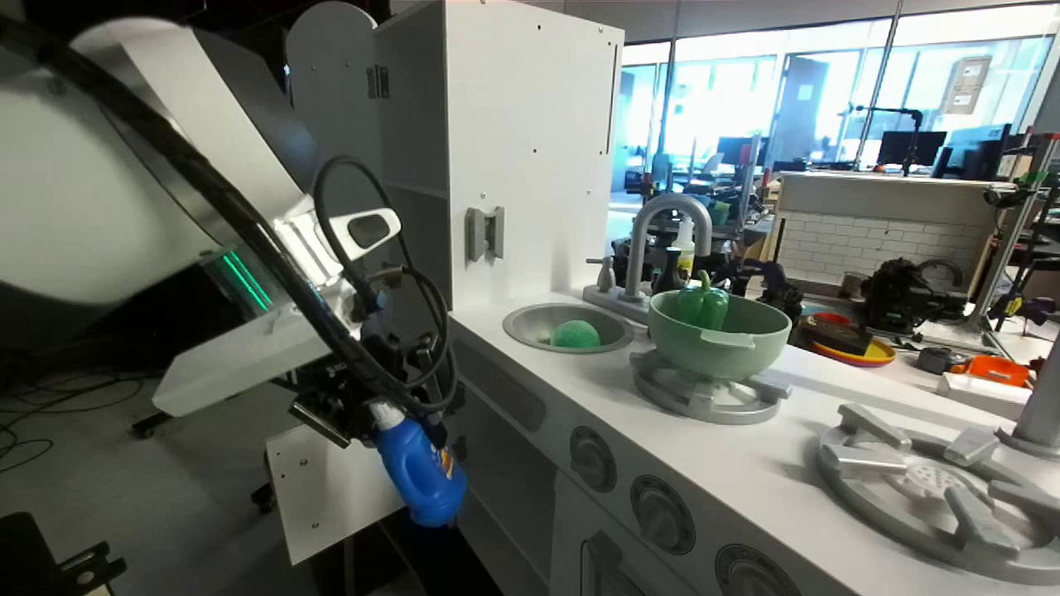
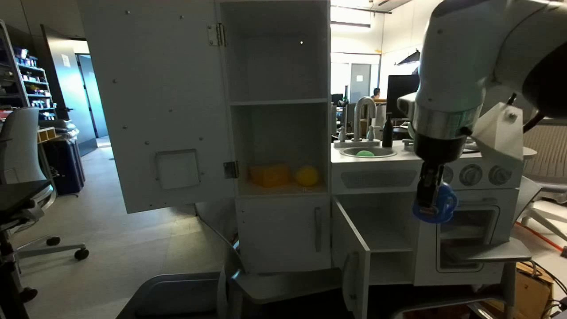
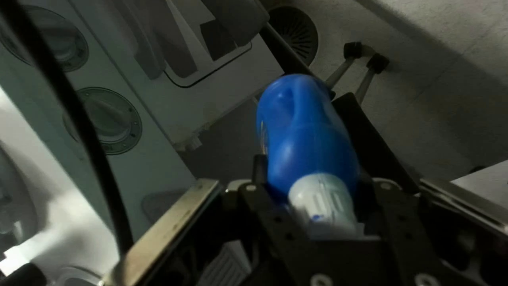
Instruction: Put the blue bottle from the counter and green sponge from the sink inside the bottom cabinet, close the cabinet door
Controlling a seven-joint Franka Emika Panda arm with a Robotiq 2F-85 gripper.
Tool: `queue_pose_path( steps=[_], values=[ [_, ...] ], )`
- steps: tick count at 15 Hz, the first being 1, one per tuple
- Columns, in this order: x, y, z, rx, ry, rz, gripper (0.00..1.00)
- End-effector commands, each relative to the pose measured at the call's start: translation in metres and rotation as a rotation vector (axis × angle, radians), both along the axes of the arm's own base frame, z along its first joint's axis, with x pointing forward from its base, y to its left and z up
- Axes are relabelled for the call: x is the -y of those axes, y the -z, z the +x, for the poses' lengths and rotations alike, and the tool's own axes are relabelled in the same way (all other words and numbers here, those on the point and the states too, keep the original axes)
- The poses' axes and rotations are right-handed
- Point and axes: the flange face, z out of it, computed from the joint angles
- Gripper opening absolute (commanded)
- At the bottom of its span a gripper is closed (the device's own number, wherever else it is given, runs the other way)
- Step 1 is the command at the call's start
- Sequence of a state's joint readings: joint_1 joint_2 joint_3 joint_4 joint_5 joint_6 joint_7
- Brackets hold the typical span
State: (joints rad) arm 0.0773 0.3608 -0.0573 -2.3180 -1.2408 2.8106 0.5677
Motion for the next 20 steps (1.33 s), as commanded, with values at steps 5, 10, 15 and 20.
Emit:
queue_pose_path(
  steps=[5,10,15,20],
  values=[
    [-0.022,0.085,0.029,0.019,-0.061,-0.138,0.22],
    [-0.001,0.096,0.047,0.040,-0.106,-0.263,0.22],
    [0.005,0.115,0.059,0.064,-0.164,-0.317,0.22],
    [-0.004,0.131,0.062,0.098,-0.224,-0.318,0.22]
  ],
)
